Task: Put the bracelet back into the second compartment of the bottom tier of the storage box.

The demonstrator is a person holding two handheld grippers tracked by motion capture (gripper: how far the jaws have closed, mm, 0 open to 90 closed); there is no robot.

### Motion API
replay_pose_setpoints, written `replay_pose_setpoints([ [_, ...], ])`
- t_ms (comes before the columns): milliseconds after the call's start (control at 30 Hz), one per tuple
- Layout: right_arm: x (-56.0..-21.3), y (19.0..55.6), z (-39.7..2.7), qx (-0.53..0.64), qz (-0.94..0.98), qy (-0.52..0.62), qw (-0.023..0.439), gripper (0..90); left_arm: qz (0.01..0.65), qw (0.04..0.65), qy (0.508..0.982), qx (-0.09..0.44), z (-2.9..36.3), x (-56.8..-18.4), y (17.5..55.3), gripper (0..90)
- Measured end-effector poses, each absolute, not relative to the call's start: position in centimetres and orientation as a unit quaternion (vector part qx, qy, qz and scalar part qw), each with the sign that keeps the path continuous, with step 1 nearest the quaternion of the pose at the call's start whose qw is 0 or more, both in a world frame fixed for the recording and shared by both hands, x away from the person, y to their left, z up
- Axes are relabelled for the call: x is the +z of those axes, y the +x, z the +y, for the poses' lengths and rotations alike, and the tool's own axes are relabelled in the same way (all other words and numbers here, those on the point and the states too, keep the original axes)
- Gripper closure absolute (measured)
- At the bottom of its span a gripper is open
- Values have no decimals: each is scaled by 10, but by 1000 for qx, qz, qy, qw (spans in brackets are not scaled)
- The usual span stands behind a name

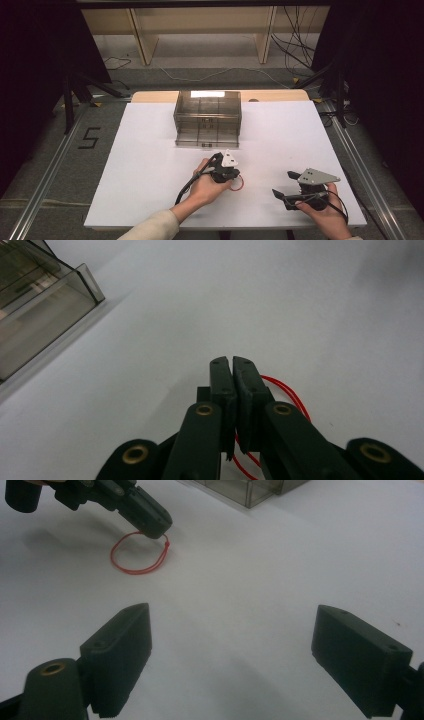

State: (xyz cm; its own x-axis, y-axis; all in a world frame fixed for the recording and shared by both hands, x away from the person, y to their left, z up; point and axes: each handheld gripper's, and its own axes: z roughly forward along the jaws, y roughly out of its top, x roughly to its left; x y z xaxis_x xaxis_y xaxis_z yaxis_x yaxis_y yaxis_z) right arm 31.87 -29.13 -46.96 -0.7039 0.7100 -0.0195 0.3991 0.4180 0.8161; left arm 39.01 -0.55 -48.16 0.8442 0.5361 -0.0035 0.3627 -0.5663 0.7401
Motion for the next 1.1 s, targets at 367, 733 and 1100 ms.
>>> replay_pose_setpoints([
  [367,-469,318,-292,420,822,338,185,170,262,400,870,119,-2,-476,390,880],
  [733,-469,318,-292,419,822,338,185,170,269,408,862,135,4,-467,391,880],
  [1100,-469,318,-291,419,822,338,185,170,278,418,853,146,12,-459,395,880],
])
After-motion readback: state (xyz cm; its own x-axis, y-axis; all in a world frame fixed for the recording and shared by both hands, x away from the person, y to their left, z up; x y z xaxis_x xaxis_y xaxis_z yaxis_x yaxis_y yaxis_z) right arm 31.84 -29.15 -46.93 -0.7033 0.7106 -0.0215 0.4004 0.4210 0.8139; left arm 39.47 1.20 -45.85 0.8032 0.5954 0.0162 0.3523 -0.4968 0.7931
